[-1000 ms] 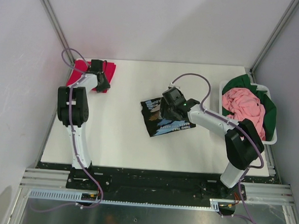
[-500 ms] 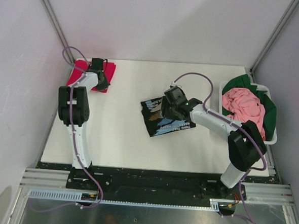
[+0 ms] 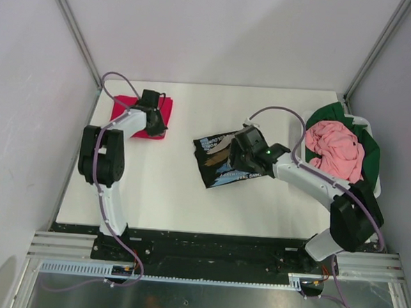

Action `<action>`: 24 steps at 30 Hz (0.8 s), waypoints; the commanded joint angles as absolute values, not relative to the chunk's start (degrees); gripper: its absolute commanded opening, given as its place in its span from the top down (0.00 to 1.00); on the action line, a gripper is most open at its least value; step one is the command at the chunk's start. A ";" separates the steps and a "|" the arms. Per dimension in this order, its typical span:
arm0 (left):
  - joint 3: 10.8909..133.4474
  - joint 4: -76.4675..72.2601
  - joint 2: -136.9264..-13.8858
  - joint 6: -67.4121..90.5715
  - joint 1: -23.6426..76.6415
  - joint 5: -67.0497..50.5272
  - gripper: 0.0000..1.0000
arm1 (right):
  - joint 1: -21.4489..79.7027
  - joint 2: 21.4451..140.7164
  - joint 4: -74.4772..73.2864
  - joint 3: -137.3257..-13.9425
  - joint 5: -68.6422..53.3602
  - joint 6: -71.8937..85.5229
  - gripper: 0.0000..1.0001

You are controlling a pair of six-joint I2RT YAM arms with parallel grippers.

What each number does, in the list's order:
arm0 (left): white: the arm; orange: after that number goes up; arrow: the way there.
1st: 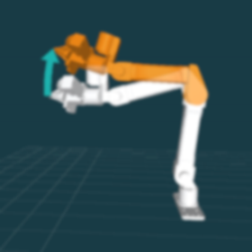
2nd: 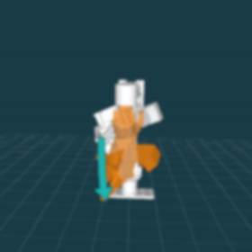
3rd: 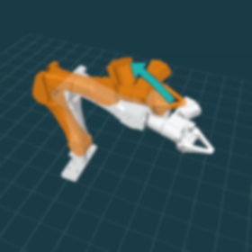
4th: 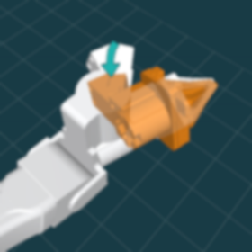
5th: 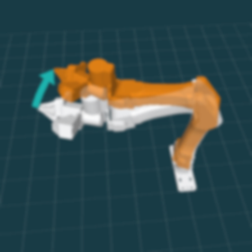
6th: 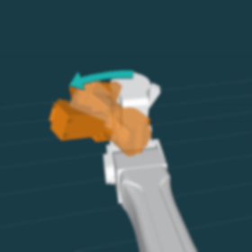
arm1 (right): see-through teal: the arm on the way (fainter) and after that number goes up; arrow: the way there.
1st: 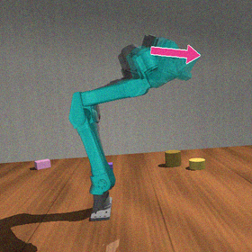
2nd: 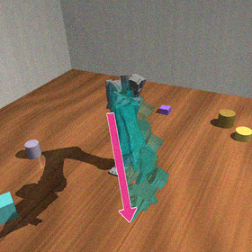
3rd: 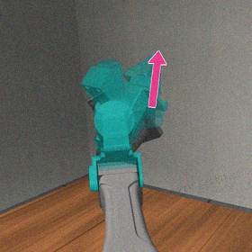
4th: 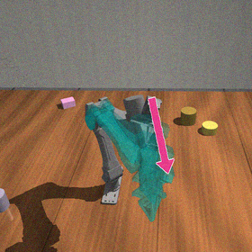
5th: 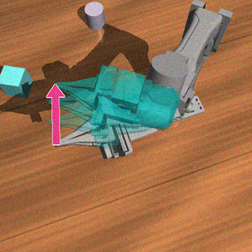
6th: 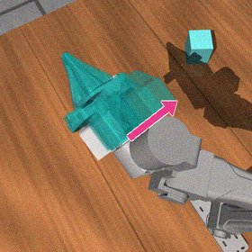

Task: Fold and stack the t-shirts
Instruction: Put the neatly folded tshirt into the corner of the board with both arms

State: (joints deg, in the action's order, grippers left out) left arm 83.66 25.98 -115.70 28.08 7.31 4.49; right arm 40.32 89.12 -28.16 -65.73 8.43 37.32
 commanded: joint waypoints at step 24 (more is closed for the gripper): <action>70.97 20.87 -99.55 30.14 16.97 -11.26 0.57 | 37.61 94.86 -16.95 -64.77 8.56 24.50 0.35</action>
